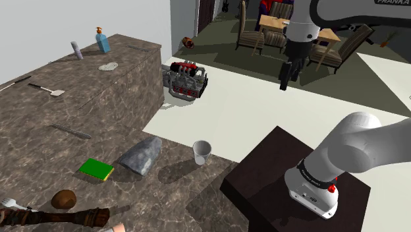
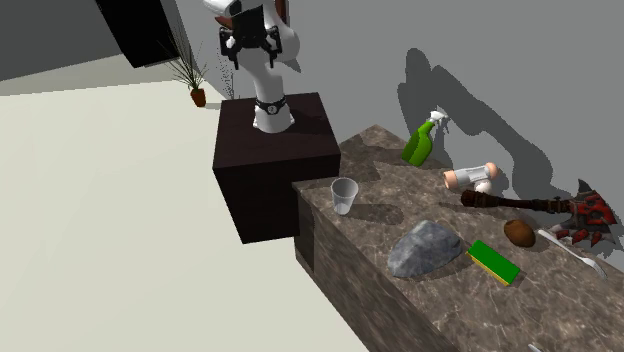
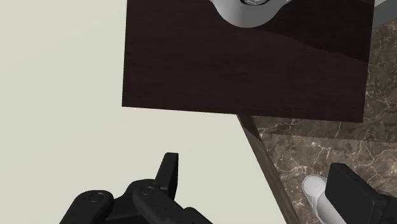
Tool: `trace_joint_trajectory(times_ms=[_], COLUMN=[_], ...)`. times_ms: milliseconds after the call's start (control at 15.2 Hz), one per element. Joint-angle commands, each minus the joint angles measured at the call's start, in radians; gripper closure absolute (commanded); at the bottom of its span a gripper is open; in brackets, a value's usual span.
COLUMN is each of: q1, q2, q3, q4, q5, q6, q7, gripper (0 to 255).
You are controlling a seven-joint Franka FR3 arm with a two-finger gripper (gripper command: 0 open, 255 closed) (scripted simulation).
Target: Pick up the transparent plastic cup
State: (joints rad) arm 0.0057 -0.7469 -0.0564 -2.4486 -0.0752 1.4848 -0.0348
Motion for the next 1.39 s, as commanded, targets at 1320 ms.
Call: trace_joint_trajectory(times_ms=[1320], q1=[0.123], q2=[0.462], q3=[0.127], q4=[-0.246], q5=[0.212], q6=[0.797], q7=[0.166], gripper=[0])
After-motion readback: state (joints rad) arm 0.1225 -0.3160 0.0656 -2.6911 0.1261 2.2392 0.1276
